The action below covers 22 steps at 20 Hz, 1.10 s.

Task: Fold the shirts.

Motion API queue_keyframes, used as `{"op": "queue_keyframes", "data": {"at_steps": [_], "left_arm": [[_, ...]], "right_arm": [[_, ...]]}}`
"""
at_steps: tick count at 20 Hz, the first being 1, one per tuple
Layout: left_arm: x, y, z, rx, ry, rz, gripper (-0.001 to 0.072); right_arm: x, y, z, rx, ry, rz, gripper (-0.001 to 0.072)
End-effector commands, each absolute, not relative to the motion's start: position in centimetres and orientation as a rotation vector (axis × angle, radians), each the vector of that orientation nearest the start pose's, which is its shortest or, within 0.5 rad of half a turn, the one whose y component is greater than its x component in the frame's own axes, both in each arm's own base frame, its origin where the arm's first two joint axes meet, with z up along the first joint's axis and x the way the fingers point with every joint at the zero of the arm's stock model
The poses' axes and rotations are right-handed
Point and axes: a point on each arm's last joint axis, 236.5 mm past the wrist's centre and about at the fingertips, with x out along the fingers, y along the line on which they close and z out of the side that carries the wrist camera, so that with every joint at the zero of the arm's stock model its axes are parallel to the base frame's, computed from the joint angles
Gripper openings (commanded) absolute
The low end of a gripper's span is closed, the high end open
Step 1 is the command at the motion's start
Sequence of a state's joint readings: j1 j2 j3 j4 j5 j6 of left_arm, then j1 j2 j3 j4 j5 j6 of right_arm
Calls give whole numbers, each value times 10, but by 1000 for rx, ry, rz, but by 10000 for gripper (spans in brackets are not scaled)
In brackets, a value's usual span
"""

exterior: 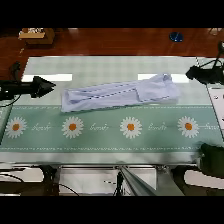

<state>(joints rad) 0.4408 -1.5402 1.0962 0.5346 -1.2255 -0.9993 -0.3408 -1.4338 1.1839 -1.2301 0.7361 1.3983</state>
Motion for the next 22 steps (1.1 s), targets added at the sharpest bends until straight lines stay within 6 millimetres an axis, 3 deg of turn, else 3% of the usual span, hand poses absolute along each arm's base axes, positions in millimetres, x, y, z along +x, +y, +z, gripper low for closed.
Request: {"op": "queue_keyframes", "data": {"at_steps": [1,5,6,11,16,18,19,20,22], "left_arm": [[411,-17,5,-877,1105,-509,383],[409,-31,5,-870,1127,-536,382],[409,-36,5,-864,1133,-546,382],[407,-57,5,-836,1157,-587,382],[406,-65,5,-824,1166,-603,382],[406,-65,5,-824,1166,-603,382],[406,-65,5,-824,1166,-603,382],[406,-65,5,-825,1166,-604,382],[406,-66,6,-828,1166,-608,381]], "right_arm": [[422,-117,-36,562,1136,-121,597],[447,-55,-47,825,1110,128,597],[454,-47,-52,846,1105,135,596],[471,-12,-86,807,1134,136,590],[474,36,-113,771,1195,170,570],[476,47,-113,739,1192,188,498],[476,50,-109,726,1196,212,176],[475,55,-102,719,1206,247,28],[477,57,-78,652,1200,316,27]]}}
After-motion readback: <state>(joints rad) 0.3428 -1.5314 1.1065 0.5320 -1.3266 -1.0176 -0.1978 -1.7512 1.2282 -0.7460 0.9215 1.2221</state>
